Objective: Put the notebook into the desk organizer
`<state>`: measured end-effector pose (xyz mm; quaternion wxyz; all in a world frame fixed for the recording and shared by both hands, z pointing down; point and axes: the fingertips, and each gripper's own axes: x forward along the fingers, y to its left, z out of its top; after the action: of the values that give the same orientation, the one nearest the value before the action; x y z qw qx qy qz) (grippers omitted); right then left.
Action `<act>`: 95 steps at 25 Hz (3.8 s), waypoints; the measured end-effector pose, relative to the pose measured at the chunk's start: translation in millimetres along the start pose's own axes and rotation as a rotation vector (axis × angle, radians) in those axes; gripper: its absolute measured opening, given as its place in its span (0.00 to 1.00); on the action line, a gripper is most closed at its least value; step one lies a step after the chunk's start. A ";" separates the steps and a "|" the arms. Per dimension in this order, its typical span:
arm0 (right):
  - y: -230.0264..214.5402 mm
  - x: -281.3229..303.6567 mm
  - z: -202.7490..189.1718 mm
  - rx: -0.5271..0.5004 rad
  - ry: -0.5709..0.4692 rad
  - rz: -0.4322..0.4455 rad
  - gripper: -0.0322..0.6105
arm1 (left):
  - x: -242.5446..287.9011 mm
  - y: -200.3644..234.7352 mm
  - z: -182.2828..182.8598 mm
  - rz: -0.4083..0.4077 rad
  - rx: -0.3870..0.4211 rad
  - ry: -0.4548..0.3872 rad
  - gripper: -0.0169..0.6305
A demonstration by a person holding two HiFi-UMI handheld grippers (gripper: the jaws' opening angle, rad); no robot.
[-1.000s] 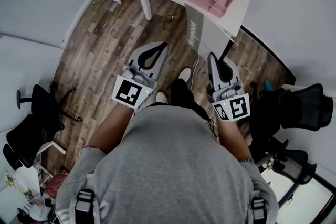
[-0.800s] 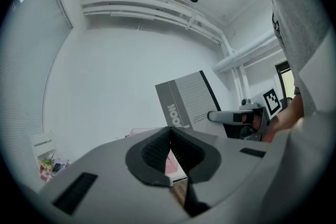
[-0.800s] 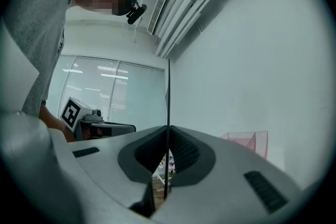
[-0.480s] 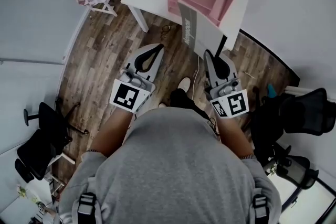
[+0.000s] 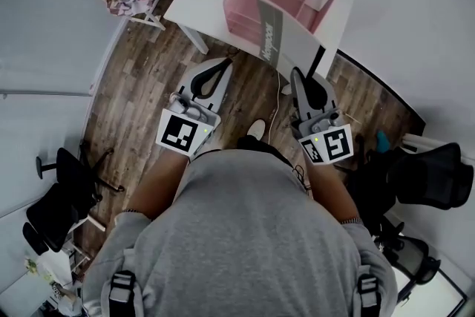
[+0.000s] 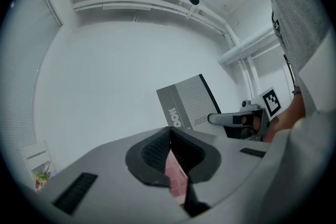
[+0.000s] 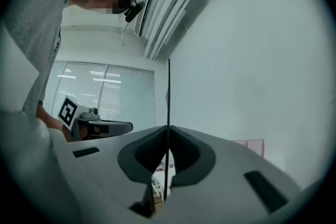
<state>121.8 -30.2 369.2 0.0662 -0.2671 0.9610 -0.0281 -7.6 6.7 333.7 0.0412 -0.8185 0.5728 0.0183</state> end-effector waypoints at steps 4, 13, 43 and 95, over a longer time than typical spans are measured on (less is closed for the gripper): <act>-25.6 5.3 1.6 0.002 -0.008 0.002 0.07 | 17.9 4.5 -4.3 0.023 -0.002 0.013 0.06; -60.4 14.3 11.8 0.004 -0.026 -0.017 0.07 | 52.9 10.6 -2.9 0.011 0.021 0.011 0.06; -140.0 183.2 -21.0 0.079 0.101 -0.347 0.07 | 211.5 166.4 -27.2 -0.374 -0.047 -0.039 0.06; -170.9 233.0 -132.4 1.009 0.362 -0.293 0.07 | 257.1 186.6 -62.3 -0.438 -0.071 0.018 0.06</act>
<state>-7.7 -294.5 489.3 0.0151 -0.3238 0.7774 -0.5391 -95.7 -303.0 367.2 0.0101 -0.9243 0.3808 0.0219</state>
